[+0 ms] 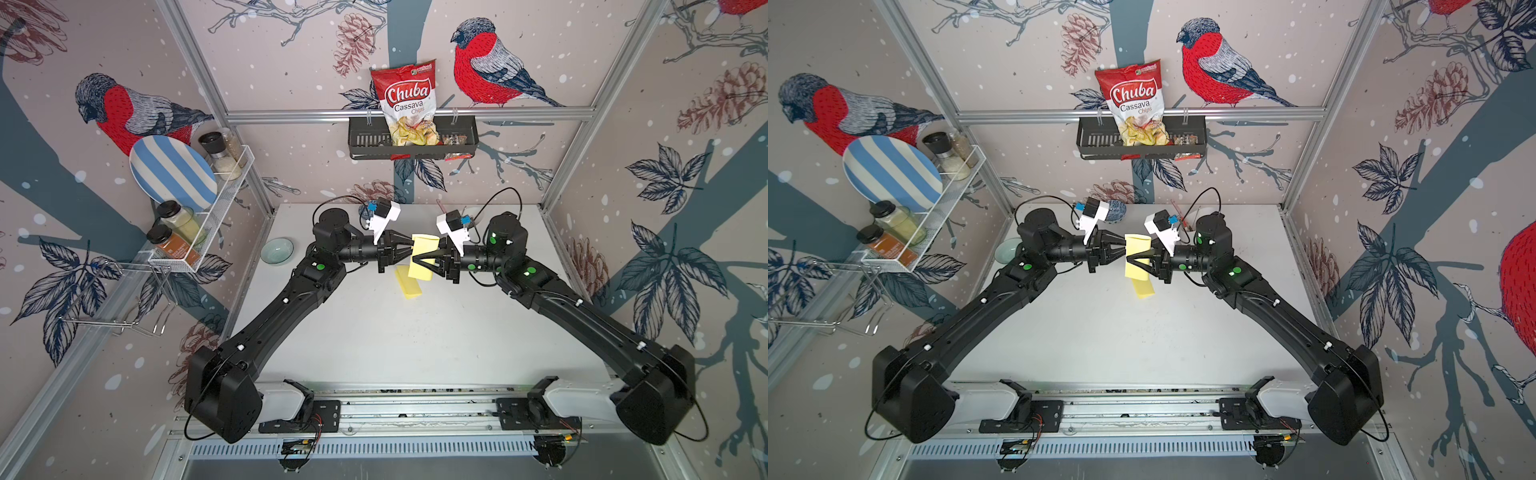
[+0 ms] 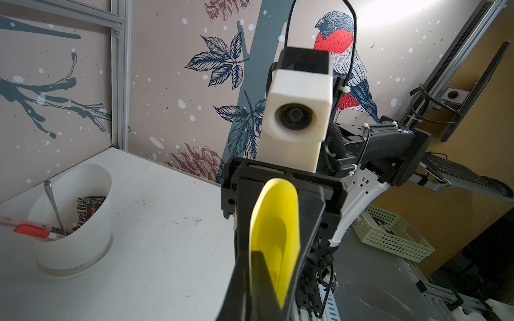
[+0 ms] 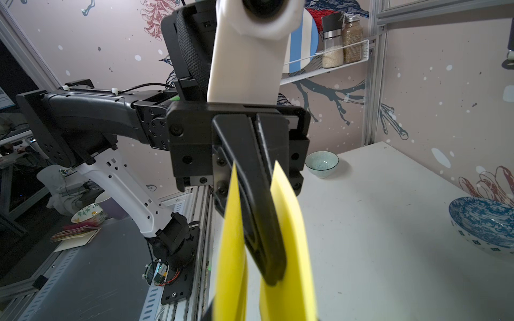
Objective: Fold the square paper along the opposite sides
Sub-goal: Fold the paper.
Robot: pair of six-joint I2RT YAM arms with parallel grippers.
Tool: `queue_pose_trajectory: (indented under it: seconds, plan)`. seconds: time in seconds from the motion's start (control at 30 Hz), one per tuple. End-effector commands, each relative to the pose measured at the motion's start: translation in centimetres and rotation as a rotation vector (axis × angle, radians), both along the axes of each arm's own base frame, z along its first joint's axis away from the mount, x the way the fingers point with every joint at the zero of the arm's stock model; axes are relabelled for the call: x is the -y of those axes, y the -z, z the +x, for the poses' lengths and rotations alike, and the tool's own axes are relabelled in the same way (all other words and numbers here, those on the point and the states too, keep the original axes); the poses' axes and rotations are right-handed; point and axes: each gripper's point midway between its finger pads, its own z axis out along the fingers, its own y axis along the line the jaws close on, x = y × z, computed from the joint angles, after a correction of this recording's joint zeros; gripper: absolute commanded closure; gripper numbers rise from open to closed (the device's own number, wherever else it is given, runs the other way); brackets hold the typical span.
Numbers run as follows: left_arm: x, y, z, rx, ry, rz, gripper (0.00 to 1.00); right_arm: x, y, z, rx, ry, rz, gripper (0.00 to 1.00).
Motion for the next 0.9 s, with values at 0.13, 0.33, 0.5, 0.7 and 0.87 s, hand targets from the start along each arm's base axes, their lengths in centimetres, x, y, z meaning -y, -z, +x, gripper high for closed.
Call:
queue_pose_trajectory:
  seconds: [0.13, 0.33, 0.5, 0.7, 0.87]
  plan:
    - [0.04, -0.42, -0.18, 0.027, 0.003, -0.009, 1.00, -0.22, -0.72, -0.29, 0.024, -0.015, 0.022, 0.77]
    - [0.00, -0.40, -0.14, 0.029, -0.001, -0.006, 1.00, -0.35, -0.28, -0.36, 0.016, -0.018, 0.011, 0.77]
    - [-0.03, -0.35, -0.13, 0.028, -0.001, -0.004, 1.00, -0.36, -0.24, -0.30, 0.018, -0.013, 0.008, 0.77]
    - [0.01, -0.35, -0.06, 0.030, -0.004, -0.003, 1.00, -0.36, -0.19, -0.35, 0.018, -0.013, 0.006, 0.77]
    - [0.00, -0.22, -0.04, 0.028, -0.006, 0.000, 1.00, -0.22, -0.13, -0.24, 0.023, -0.002, 0.001, 0.77]
